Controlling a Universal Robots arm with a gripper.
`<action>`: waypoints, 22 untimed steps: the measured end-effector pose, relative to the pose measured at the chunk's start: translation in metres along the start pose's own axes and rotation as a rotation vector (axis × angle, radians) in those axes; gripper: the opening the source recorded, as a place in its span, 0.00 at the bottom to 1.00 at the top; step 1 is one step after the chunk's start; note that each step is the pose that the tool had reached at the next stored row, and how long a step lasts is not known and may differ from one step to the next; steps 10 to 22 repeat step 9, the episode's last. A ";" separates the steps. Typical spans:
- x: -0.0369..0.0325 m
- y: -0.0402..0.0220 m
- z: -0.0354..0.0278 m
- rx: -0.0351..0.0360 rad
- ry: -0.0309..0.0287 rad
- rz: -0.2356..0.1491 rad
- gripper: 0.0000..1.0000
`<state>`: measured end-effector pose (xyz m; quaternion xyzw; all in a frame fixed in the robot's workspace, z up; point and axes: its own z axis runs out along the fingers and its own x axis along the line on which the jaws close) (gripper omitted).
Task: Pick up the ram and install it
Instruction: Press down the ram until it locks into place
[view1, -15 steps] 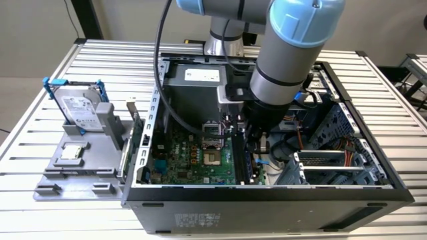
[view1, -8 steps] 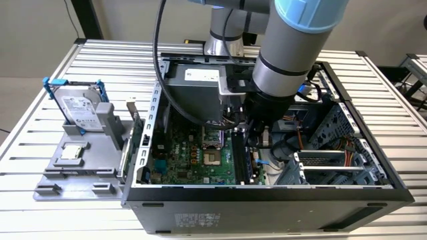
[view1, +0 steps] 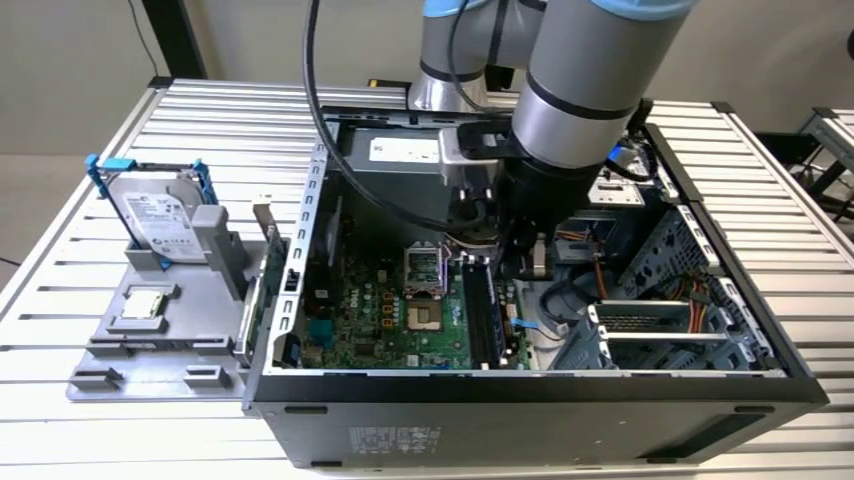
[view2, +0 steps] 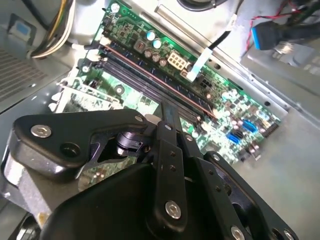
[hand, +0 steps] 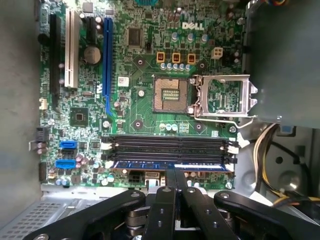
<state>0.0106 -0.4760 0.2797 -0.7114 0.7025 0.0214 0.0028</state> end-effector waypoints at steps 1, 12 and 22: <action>-0.0001 0.0001 -0.0039 0.0000 -0.0001 0.000 0.00; -0.0004 0.0002 -0.0104 0.0001 -0.0002 0.000 0.00; -0.0004 0.0002 -0.0104 0.0001 -0.0002 0.000 0.00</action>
